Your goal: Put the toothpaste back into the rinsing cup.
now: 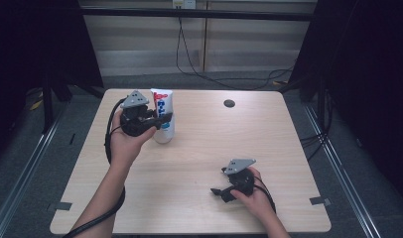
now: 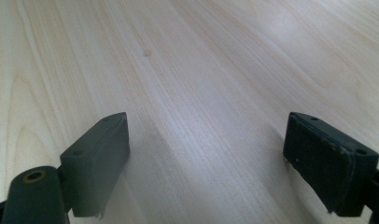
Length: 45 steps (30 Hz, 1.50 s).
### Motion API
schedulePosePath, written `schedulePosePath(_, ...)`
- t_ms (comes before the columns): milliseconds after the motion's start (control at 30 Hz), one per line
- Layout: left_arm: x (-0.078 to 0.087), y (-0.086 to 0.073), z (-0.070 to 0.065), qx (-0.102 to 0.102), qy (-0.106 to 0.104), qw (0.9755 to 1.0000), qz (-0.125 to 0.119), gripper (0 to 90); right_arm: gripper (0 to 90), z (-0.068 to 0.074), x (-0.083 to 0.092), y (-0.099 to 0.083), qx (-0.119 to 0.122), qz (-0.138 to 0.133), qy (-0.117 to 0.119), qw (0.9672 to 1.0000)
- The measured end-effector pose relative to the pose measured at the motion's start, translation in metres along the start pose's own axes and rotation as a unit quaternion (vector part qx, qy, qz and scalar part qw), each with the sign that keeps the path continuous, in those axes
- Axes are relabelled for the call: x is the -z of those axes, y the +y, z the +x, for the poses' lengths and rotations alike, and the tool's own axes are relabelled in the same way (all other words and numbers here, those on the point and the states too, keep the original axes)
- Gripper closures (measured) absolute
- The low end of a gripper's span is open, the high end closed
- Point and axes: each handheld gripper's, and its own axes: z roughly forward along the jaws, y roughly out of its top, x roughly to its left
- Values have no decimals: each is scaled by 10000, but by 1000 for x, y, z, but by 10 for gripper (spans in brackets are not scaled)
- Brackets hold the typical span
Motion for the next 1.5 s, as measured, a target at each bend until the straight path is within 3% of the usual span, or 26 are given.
schedulePosePath(200, -1, 5, 5, -25, 131, 9999, -47, 684, 142, 1, 0, 0, -31, 3, -28, 10000)
schedulePosePath(467, -1, 7, 13, 113, 307, 9992, -228, 682, 142, 1, 0, 0, -35, 6, -28, 10000)
schedulePosePath(1100, 0, 9, 35, 211, 697, 9969, -296, 682, 142, 1, 0, 0, -42, 7, -28, 10000)
schedulePosePath(1500, -9, 4, 44, 243, 786, 9962, -275, 678, 141, 1, 0, 0, -54, 1, -61, 10000)
